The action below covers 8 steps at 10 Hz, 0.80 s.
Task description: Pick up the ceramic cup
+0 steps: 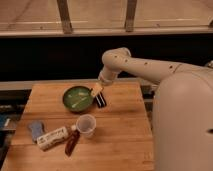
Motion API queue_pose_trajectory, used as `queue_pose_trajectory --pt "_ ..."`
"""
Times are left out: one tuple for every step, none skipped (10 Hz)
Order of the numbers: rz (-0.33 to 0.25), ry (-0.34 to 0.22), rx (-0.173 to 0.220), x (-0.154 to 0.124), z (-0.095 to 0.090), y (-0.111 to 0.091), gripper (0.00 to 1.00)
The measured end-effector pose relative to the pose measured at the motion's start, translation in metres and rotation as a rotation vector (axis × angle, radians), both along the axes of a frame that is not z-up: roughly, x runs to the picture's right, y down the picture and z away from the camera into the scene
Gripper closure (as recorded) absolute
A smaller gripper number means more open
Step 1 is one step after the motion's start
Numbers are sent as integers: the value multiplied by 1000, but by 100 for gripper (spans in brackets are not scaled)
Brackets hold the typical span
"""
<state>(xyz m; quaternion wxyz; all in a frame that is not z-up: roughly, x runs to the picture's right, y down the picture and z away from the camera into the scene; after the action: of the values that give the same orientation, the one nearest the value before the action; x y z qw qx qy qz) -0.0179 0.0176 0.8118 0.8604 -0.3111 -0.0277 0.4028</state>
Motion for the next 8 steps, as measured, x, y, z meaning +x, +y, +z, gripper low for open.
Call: queue_pose_trajectory --pt "2 -6 2 2 -15 18 20" --pt "2 -8 4 2 -26 31 20" --pt "-2 -15 7 -3 -35 40 20" --pt "-13 -23 9 -10 -44 50 20" --pt "-22 -29 8 -15 -52 62 20" --pt "-25 -33 7 -18 -55 68 20" --pt "-33 -40 0 -22 -56 76 20" --pt "-37 -44 -10 -26 -53 85 20"
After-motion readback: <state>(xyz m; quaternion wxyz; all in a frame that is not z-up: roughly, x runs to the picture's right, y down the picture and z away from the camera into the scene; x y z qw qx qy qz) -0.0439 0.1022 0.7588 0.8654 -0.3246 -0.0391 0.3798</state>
